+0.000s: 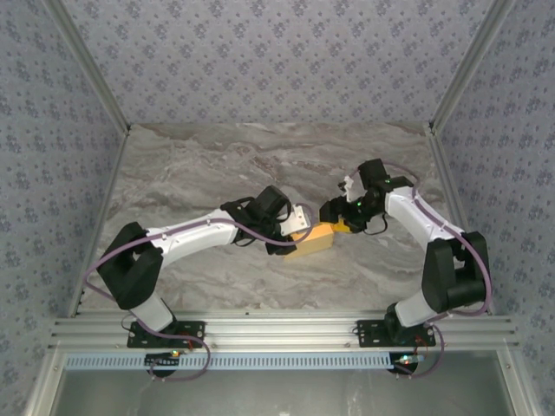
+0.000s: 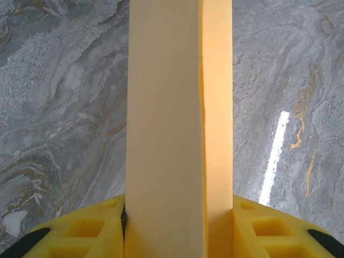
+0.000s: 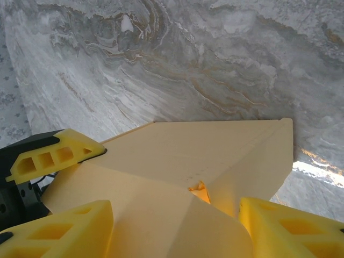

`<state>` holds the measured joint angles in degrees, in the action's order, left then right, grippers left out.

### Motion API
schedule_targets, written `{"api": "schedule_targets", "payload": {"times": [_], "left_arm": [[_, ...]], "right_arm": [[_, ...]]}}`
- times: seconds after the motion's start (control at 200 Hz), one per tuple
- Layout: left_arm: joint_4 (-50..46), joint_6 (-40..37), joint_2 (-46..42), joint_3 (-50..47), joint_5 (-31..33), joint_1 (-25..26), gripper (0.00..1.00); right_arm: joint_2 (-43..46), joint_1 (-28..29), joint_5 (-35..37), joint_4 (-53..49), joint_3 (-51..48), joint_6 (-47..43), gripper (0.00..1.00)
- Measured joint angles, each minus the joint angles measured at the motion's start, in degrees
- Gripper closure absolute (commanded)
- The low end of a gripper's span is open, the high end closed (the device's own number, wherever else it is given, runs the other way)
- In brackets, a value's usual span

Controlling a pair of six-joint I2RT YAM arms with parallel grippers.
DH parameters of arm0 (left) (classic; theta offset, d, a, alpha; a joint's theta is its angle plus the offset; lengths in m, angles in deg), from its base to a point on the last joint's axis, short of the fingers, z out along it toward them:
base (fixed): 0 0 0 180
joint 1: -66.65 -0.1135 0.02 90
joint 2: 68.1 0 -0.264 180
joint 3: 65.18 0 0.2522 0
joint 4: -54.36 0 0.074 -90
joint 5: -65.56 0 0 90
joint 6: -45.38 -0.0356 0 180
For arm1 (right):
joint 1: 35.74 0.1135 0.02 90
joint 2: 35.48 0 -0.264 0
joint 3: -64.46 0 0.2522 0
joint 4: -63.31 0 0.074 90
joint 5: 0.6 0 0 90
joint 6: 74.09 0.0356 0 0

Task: Fold the paper box

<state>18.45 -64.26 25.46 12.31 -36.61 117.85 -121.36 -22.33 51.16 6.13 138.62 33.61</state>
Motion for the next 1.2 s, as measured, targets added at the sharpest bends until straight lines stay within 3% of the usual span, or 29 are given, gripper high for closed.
{"api": "schedule_targets", "payload": {"times": [0.32, 0.585, 0.64, 0.814, 1.199], "left_arm": [[-0.76, -0.92, 1.11, 1.49, 1.49, 1.31, 0.63], [-1.14, -0.92, 1.11, 1.70, 2.19, 1.33, 0.63], [-1.20, -0.92, 1.11, 1.70, 2.32, 1.33, 0.63], [-1.27, -0.92, 1.11, 1.75, 2.34, 1.33, 0.63], [-1.27, -0.87, 1.11, 1.75, 2.34, 1.33, 0.63]], "right_arm": [[3.15, 1.09, 7.96, -4.26, 1.11, -5.92, 0.26], [21.49, 2.01, 16.87, -1.70, -6.64, -12.28, 0.23], [25.18, 2.67, 19.06, 0.13, -8.31, -14.60, 0.26], [32.09, 6.36, 25.44, 6.05, -14.82, -23.78, 0.50], [28.63, 8.39, 29.88, 20.50, -20.65, -31.61, 0.59]]}}
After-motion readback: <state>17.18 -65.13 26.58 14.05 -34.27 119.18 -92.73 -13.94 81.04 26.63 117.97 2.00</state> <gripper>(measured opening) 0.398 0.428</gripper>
